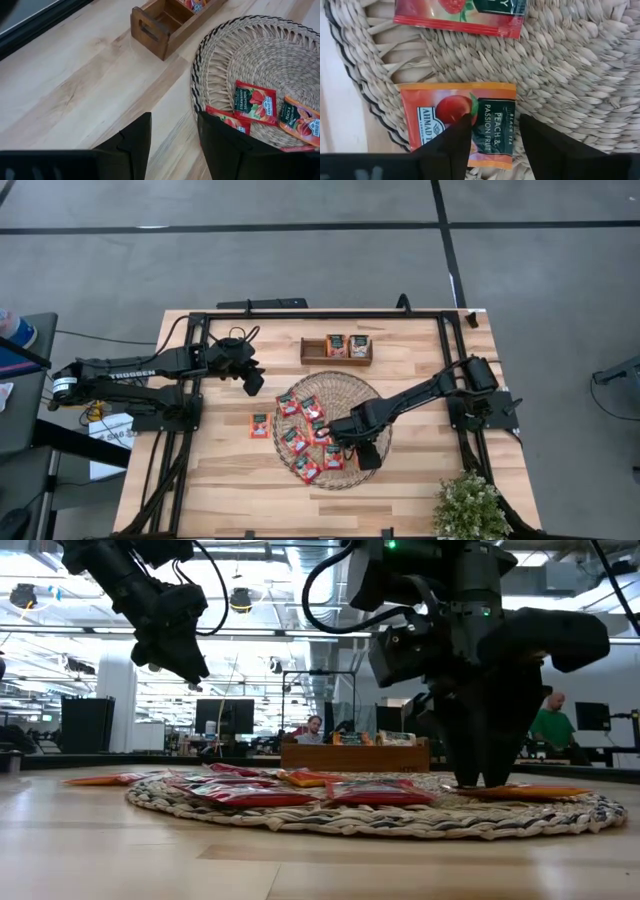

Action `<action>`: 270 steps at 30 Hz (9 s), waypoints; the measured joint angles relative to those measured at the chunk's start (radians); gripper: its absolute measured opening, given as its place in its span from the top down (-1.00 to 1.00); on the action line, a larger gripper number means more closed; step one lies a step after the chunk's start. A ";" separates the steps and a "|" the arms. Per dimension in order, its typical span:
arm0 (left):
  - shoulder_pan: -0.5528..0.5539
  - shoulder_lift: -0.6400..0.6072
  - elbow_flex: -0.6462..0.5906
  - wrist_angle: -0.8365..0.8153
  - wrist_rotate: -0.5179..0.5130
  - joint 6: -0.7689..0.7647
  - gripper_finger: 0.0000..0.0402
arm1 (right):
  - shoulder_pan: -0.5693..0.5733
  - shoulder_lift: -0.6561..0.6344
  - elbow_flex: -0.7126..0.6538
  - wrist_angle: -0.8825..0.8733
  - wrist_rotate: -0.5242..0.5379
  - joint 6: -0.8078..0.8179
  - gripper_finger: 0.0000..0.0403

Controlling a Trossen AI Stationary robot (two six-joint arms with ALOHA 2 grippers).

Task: Pick & Place Tea
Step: Put the right orange tea bag into the middle slot of the wooden organizer, then put the left orange tea bag into the middle slot of the wooden organizer

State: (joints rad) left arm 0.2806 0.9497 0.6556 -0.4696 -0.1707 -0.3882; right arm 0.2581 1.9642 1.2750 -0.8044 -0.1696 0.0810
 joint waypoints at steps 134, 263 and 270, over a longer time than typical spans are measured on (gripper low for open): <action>-0.001 0.000 0.000 0.083 -0.053 0.015 0.25 | -0.490 -0.058 -0.004 0.554 0.841 -0.630 1.00; -0.340 0.410 0.116 -0.202 -0.086 -0.070 0.13 | -0.108 -1.383 -0.952 0.811 0.482 0.311 0.65; -0.340 0.418 0.116 -0.194 -0.099 -0.069 0.02 | -0.108 -1.383 -0.952 0.821 0.482 0.311 0.65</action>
State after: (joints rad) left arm -0.0589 1.3680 0.7719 -0.6633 -0.2699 -0.4572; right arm 0.1501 0.5816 0.3225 0.0170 0.3122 0.3923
